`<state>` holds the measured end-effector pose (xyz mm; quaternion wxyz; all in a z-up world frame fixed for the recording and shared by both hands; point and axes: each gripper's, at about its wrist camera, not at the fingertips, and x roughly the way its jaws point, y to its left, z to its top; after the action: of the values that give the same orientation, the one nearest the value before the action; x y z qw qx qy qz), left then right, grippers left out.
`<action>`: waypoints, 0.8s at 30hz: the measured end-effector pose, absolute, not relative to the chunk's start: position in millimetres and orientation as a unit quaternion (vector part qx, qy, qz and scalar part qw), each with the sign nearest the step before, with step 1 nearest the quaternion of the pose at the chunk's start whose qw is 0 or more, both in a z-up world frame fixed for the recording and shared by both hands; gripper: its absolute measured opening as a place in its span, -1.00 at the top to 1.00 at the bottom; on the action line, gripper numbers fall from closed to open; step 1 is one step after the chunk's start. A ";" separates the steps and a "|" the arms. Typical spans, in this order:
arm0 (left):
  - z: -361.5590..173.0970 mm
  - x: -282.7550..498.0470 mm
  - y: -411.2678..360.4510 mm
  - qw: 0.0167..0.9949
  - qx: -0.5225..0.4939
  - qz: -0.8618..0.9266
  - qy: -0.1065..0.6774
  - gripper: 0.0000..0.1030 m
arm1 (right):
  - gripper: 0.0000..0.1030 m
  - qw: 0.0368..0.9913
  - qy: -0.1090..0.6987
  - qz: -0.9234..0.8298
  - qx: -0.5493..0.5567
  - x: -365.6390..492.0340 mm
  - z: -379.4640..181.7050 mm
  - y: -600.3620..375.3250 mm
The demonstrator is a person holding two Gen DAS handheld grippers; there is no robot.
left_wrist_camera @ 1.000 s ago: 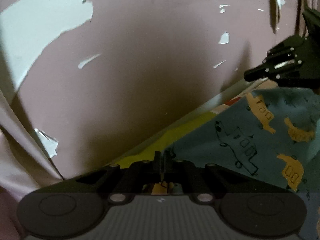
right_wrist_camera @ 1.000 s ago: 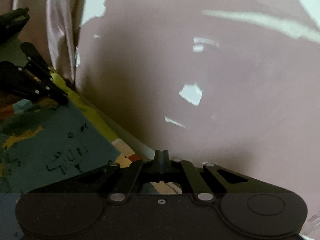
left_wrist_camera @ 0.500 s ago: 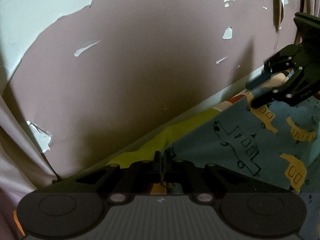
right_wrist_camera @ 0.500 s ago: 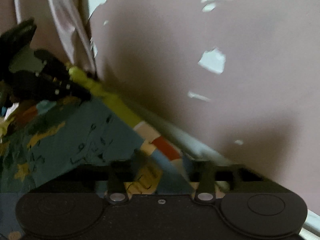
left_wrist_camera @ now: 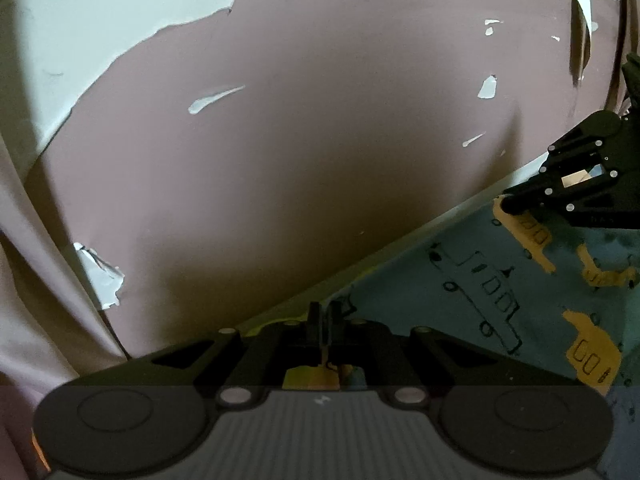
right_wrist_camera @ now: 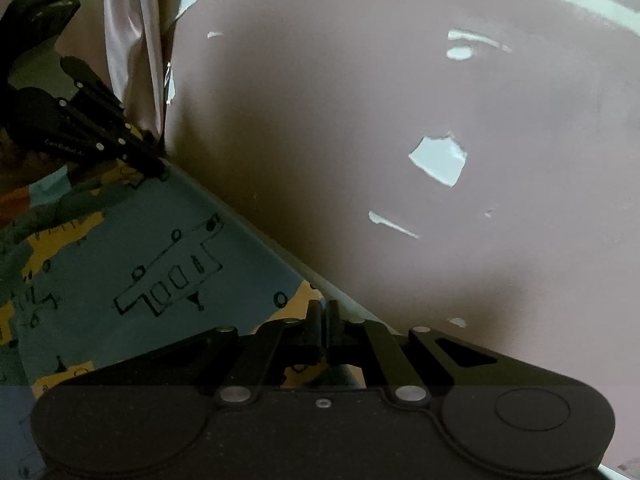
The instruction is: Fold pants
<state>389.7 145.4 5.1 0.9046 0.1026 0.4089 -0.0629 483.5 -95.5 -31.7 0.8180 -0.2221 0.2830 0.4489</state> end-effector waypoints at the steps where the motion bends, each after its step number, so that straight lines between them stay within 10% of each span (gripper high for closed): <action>1: 9.1 386.8 143.1 0.905 0.109 -0.064 0.407 0.95 | 0.99 0.820 0.278 0.449 -0.221 482.2 -31.0 -98.9; 24: 95.1 253.8 94.4 0.932 0.175 -0.090 0.304 0.96 | 0.99 0.845 0.194 0.464 -0.182 341.8 55.1 -183.6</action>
<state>253.8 94.4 95.1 0.9320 0.1751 0.3042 -0.0900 341.8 -183.6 55.1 0.8448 -0.1821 0.1941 0.4641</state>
